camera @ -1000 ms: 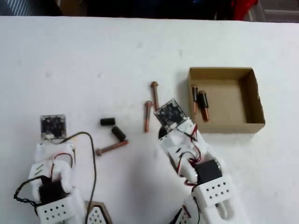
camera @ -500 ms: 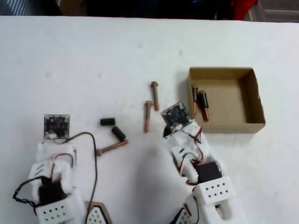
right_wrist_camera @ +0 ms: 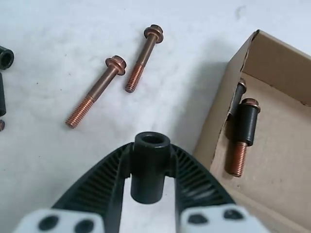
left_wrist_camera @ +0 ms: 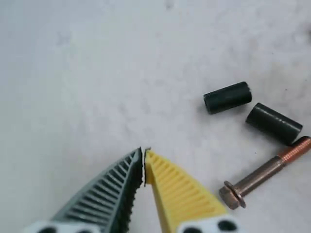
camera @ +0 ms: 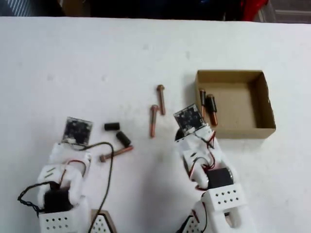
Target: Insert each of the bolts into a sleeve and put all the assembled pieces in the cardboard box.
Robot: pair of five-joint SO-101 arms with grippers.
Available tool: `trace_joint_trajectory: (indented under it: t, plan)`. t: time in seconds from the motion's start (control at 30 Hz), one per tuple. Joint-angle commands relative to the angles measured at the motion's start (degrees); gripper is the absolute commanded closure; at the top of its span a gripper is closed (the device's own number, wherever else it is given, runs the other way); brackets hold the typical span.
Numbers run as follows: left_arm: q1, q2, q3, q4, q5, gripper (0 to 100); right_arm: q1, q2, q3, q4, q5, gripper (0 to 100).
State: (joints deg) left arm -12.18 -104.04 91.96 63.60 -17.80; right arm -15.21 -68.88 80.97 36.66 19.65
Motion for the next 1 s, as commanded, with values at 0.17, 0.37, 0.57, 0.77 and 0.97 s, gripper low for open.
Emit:
trace_joint_trajectory:
  t: [0.17, 0.37, 0.57, 0.77, 0.97]
  plan:
    - [1.7, 5.3, -13.8, 1.5, -0.7, 95, 0.6, -1.5, -0.4, -1.5, -0.7, 98.1]
    - [2.9, 27.4, -25.8, -2.6, -0.4, 95, 0.6, -1.5, -0.4, -1.7, -0.8, 98.1]
    - [12.1, 48.0, -35.9, -2.7, -0.4, 95, 4.1, -1.5, -0.3, -4.1, -6.8, 98.1]
    - [18.8, 68.4, -47.2, -2.6, 2.8, 95, 5.1, -1.5, 0.8, -7.5, -7.6, 98.1]
    - [24.0, 87.7, -59.4, -2.6, 8.0, 95, 5.2, -1.5, 1.8, -9.8, -7.5, 98.1]
